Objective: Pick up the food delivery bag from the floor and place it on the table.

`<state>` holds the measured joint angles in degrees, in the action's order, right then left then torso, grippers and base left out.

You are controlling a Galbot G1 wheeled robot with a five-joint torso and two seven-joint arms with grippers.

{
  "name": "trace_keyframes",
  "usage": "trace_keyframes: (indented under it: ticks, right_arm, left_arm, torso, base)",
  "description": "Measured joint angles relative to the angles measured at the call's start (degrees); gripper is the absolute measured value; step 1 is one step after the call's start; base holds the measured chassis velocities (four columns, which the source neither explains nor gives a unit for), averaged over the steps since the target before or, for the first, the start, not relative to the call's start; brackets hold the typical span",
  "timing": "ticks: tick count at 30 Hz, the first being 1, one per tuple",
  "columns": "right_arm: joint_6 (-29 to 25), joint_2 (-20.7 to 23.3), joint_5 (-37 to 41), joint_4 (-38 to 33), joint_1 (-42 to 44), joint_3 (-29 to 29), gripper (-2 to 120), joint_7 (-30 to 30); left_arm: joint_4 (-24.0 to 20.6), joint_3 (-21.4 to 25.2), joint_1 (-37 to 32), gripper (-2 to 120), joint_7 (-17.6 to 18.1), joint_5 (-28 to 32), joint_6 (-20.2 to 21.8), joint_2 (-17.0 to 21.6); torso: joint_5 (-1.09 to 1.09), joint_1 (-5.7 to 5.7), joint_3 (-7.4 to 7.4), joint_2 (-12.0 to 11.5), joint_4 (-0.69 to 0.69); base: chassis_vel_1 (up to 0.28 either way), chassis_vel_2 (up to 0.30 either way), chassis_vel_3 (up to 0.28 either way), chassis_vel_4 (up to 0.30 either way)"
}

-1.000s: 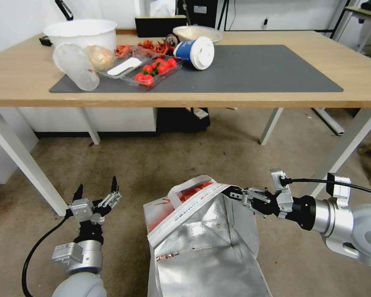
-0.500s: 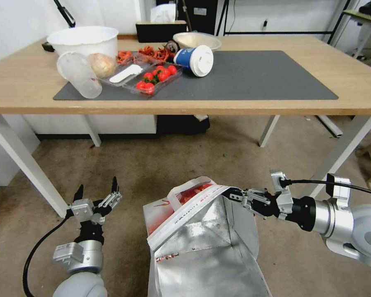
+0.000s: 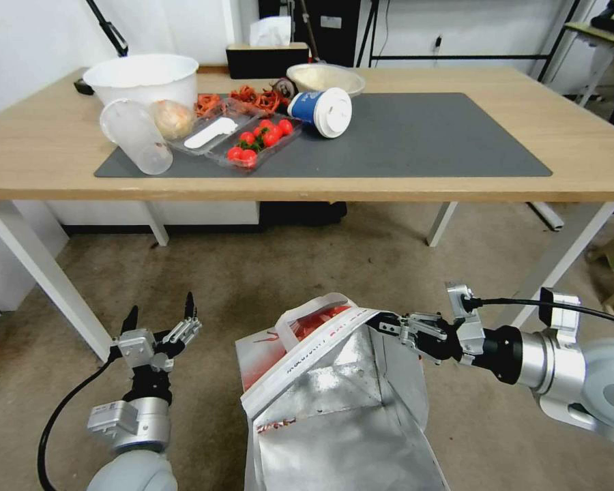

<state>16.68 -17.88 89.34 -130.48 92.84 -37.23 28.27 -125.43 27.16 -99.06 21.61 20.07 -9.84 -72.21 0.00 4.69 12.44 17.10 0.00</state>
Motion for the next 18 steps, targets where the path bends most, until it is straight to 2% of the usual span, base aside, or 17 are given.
trace_keyframes:
  ticks: [18]
  right_arm:
    - [-0.1, -0.1, -0.4, 0.3, -0.2, 0.1, 0, 0.3]
  left_arm:
    - [0.7, 0.1, 0.5, 100, 0.3, 0.4, 0.0, 0.1]
  torso:
    - [0.0, 1.26, 2.82, 4.1, 0.0]
  base:
    - [0.0, 0.0, 0.0, 0.0]
